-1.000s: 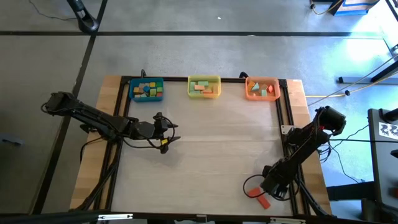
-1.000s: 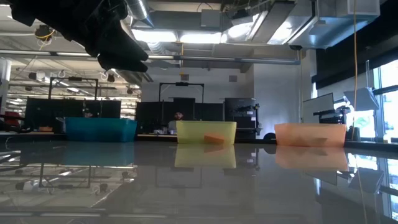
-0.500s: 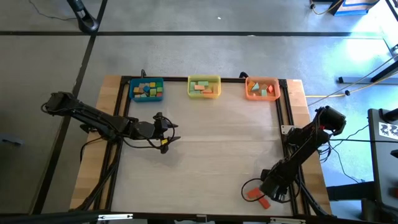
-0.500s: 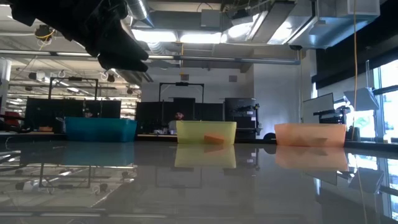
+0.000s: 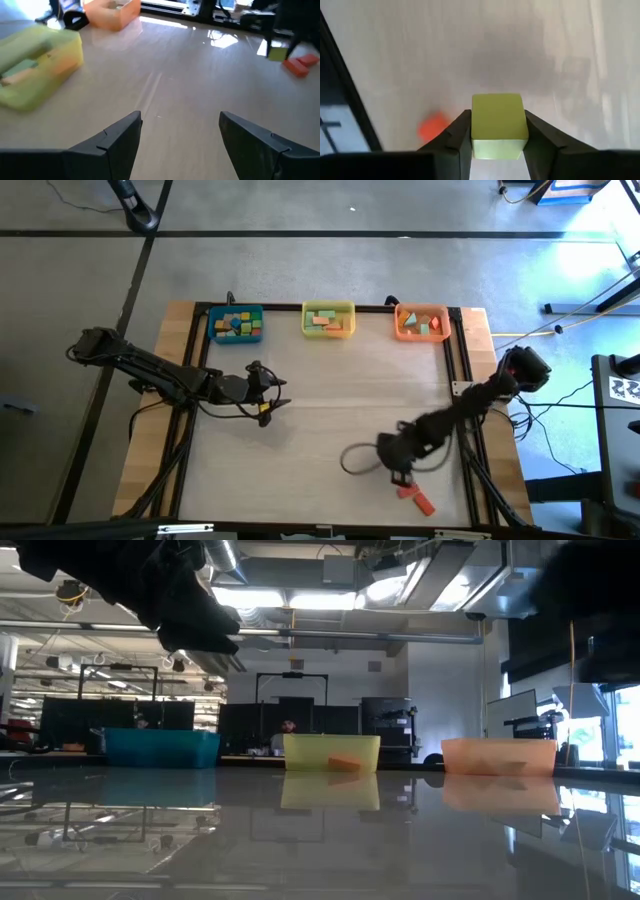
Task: Sort blocks by size
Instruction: Put the light green square block into the blue bin
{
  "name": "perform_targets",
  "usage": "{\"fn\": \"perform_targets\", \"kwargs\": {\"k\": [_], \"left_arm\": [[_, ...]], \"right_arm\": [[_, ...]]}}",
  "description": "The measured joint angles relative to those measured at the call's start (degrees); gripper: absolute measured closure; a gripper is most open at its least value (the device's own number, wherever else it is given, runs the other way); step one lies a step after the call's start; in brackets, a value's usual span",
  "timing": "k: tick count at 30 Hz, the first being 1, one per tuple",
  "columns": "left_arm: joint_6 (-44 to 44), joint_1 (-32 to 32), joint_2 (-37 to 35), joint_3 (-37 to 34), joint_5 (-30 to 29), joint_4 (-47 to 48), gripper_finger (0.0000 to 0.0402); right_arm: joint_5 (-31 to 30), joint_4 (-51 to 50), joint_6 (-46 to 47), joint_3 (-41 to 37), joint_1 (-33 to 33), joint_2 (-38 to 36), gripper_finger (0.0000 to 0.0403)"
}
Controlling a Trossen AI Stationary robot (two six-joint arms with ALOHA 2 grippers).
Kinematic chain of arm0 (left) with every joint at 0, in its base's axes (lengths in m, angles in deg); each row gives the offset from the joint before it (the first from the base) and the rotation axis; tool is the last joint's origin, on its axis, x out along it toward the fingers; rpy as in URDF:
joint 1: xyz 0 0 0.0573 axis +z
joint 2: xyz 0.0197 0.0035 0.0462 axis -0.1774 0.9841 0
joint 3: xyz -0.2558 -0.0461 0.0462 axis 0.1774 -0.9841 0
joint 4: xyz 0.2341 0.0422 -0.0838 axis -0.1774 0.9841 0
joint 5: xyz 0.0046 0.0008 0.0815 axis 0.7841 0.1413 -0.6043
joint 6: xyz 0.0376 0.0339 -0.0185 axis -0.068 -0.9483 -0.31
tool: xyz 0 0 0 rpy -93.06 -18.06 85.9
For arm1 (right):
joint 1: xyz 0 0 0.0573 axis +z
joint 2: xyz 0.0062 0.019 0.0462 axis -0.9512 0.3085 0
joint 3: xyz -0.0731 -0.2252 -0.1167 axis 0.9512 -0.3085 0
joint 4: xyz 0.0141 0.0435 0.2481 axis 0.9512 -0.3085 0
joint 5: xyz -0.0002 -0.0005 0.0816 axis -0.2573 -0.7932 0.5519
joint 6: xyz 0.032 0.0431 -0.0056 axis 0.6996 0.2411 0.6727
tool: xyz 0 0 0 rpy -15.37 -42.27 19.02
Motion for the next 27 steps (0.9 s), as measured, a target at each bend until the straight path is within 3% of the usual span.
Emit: {"fn": "perform_targets", "kwargs": {"k": [8, 16, 22, 27], "left_arm": [[-7.40, -2.01, -0.04, 0.30, 0.06, -1.71, 0.0147], [-10.43, -2.28, -0.04, 0.30, 0.04, -1.53, 0.0147], [-16.96, -2.65, -0.04, 0.30, -0.09, -2.37, 0.0147], [-23.57, -3.64, -0.04, 0.30, -0.87, -9.19, 0.0147]], "right_arm": [[-5.55, 15.15, -20.08, 0.00, -11.39, 0.00, 0.0274], [-7.26, 29.59, -34.12, 0.00, -17.08, 0.11, 0.0274], [-6.62, 32.57, -38.87, -0.04, -19.45, 0.13, 0.0274], [-4.10, 35.46, -38.93, -1.67, -19.84, 0.15, 0.0274]]}}
